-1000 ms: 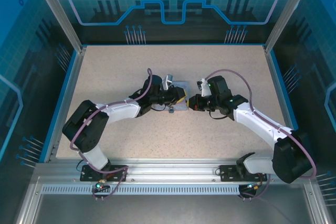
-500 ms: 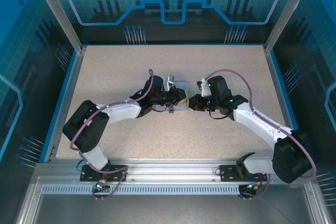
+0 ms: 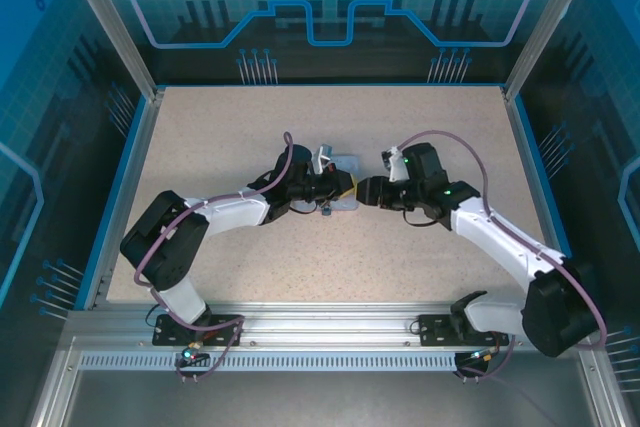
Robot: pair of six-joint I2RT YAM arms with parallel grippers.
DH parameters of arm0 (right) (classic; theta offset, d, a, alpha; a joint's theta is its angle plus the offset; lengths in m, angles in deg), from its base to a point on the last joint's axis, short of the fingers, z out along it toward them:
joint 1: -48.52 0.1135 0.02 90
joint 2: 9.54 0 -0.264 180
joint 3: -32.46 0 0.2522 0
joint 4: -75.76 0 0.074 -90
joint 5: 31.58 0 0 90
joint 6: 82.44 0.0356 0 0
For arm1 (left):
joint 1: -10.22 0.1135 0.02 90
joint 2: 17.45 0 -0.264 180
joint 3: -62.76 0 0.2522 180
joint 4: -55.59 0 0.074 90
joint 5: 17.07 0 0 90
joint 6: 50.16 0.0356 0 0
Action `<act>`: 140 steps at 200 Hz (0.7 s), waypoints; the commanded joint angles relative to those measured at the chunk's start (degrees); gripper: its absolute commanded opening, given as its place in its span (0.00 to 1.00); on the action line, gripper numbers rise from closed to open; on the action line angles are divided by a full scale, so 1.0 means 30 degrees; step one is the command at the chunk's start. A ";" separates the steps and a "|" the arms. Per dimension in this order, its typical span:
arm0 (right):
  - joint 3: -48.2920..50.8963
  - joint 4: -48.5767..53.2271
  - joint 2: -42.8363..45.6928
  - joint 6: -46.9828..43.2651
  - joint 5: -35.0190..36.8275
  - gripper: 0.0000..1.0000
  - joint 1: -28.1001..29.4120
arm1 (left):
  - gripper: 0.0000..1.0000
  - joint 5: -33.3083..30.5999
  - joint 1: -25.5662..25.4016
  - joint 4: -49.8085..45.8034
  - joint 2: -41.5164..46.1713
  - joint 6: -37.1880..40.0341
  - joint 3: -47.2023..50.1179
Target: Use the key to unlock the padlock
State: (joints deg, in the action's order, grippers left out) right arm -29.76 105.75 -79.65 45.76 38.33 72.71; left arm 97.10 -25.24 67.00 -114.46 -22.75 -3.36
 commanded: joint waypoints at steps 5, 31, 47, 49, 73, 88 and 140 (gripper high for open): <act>0.0190 -0.0524 0.1711 0.1181 -0.1099 0.88 -0.1614 | 0.00 -0.1049 -0.0014 0.0404 0.1092 0.0720 -0.0447; 0.0646 -0.2555 0.2053 0.3054 -0.2091 1.00 -0.3041 | 0.00 -0.2097 -0.0011 0.1102 0.1760 0.0681 -0.0477; 0.1097 -0.4974 0.1773 0.4725 -0.2692 1.00 -0.3530 | 0.00 -0.3028 -0.0026 0.2012 0.2160 0.0433 -0.0290; 0.1185 -0.5286 0.1725 0.4955 -0.2739 1.00 -0.3567 | 0.00 -0.3172 -0.0025 0.2121 0.2183 0.0404 -0.0262; 0.1804 -0.9477 0.0457 0.7628 -0.3456 1.00 -0.3788 | 0.00 -0.4897 -0.0086 0.3269 0.2742 0.0206 -0.0005; 0.2202 -1.2657 -0.0304 0.8908 -0.3671 0.96 -0.3616 | 0.00 -0.6046 -0.0139 0.3726 0.3038 0.0205 0.0123; 0.2154 -1.8150 -0.2156 1.1001 -0.2959 0.67 -0.2626 | 0.00 -1.0564 -0.0965 0.4516 0.3749 -0.0156 0.0481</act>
State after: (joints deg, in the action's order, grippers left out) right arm -23.12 64.20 -84.74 73.91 29.28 63.07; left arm 74.87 -26.36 77.16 -105.26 -22.44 -3.25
